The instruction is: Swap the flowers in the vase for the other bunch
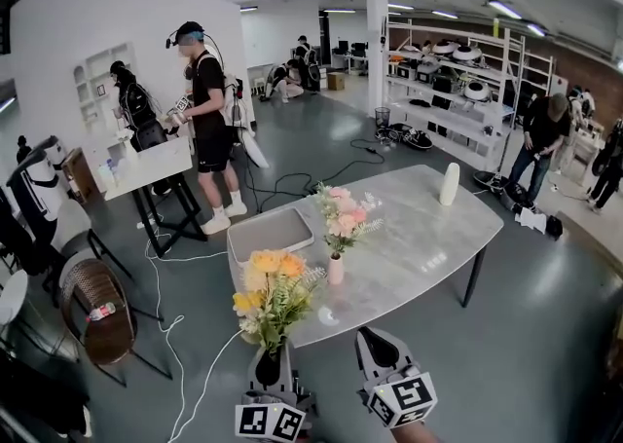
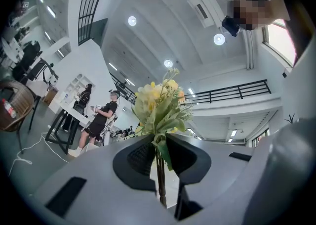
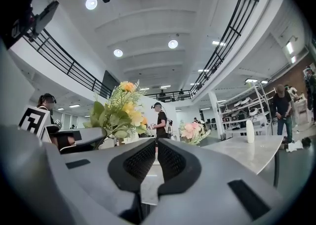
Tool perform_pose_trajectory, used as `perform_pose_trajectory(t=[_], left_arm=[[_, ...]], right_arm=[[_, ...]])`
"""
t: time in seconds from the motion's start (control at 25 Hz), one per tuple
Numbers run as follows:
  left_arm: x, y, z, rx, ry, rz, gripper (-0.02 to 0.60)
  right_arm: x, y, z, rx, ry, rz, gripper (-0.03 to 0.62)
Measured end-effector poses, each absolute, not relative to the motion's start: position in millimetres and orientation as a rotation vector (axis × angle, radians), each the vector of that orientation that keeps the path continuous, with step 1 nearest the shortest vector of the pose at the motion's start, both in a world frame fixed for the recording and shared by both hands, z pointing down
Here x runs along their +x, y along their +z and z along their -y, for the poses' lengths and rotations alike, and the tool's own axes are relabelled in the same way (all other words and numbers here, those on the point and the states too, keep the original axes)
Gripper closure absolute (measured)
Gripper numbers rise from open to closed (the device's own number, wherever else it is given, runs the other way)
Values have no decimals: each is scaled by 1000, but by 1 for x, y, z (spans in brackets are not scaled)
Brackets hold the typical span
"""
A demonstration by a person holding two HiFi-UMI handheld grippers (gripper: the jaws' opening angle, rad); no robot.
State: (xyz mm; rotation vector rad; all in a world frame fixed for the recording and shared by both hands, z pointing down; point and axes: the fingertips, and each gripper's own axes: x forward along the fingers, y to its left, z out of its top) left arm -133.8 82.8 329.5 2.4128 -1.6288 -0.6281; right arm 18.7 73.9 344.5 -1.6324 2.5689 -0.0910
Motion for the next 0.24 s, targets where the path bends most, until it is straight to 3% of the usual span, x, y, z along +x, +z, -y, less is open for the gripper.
perform_pose_trajectory(t=[0.24], left_arm=[[-126, 311, -111, 2419, -628, 1653, 515]], right_arm=[[24, 327, -102, -1614, -74, -2580, 562]])
